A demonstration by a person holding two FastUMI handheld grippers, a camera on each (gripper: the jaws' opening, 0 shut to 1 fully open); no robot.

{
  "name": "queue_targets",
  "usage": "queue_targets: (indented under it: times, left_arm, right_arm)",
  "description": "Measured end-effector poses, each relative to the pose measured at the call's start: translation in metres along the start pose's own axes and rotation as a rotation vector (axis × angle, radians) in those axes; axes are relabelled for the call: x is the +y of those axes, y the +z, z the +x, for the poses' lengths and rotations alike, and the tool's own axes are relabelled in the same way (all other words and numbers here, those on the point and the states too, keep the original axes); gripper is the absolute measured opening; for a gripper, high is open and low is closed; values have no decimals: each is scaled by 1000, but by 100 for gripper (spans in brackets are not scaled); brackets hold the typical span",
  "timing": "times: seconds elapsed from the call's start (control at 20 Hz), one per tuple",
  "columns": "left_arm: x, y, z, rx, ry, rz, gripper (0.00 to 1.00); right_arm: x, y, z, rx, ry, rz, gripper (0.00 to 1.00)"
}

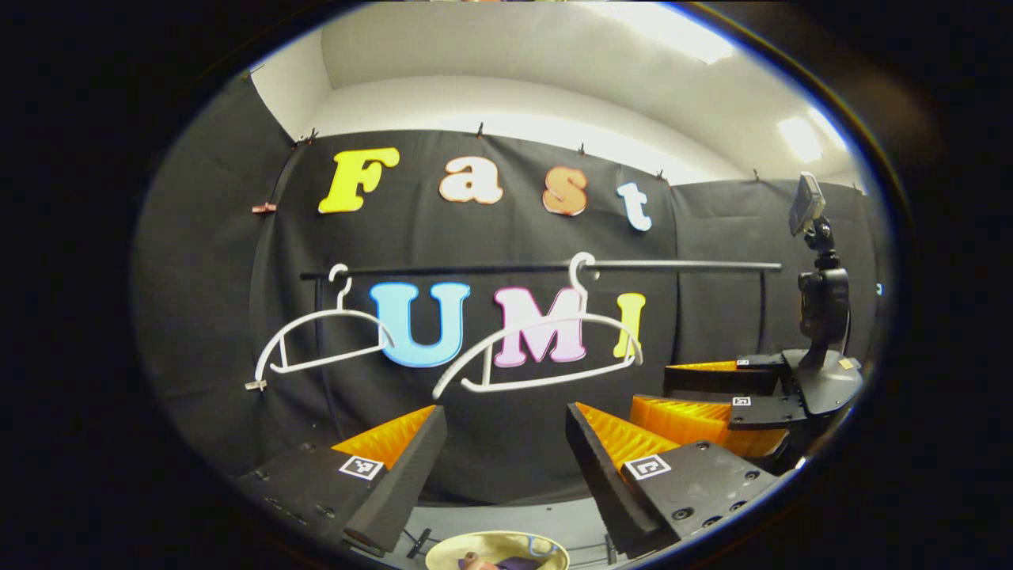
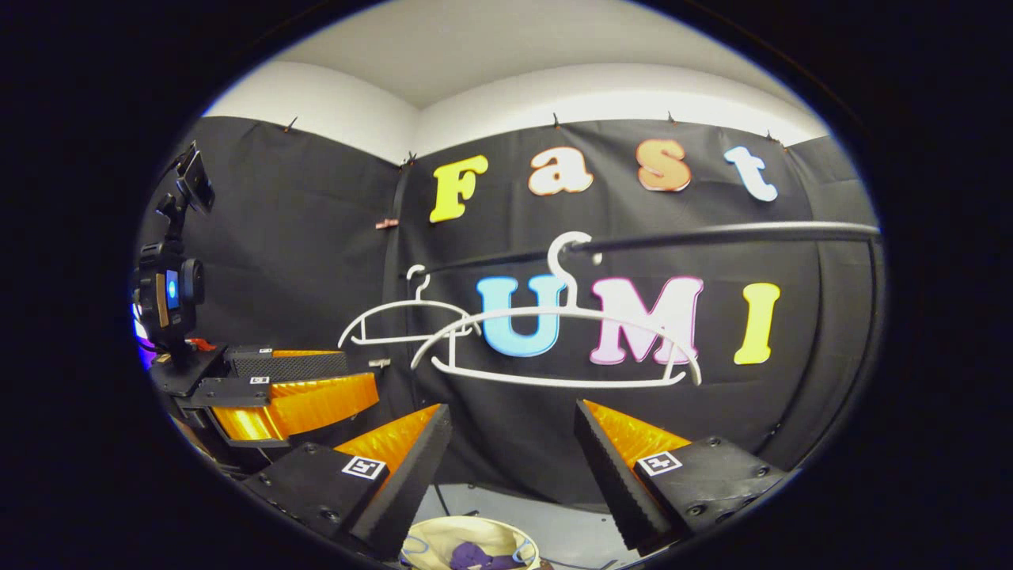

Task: Grasp the clothes on the hanger with both hands and then place them into the laundry hamper below.

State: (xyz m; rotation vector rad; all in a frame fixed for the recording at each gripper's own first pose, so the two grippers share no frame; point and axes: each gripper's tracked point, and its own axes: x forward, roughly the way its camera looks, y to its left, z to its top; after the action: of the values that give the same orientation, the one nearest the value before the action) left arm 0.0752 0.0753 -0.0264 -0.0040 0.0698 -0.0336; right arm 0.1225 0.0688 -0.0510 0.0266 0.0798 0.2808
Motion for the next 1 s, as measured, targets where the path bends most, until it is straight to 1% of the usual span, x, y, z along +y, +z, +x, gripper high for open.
queue_targets:
  times: [0.15,0.2,0.25,0.4,0.55,0.65,0.7,0.75,1.0]
  left_arm:
    - [-8,17,-16,-54,-22,2,93]
    - [-9,20,-20,-60,-26,4,95]
    - [-8,23,-24,-67,-27,4,95]
    - [-5,31,-35,-79,-31,-20,95]
    - [-4,37,-41,-93,-34,-13,95]
    - [-4,36,-41,-92,-29,0,95]
    - [-5,36,-40,-91,-30,2,95]
    - [-6,36,-40,-95,-31,2,95]
    - [-5,37,-39,-103,-19,18,95]
  right_arm:
    - [-1,28,-21,-100,-56,-42,94]
    - [1,33,-26,-120,-68,-53,99]
    - [4,36,-29,-136,-78,-57,100]
    - [15,45,-39,-166,-89,-79,98]
    - [16,47,-44,-174,-101,-117,97]
    - [18,50,-47,-179,-99,-100,97]
    - [17,51,-48,-182,-104,-92,99]
    - [14,52,-49,-185,-109,-88,97]
    - [11,51,-49,-178,-107,-66,97]
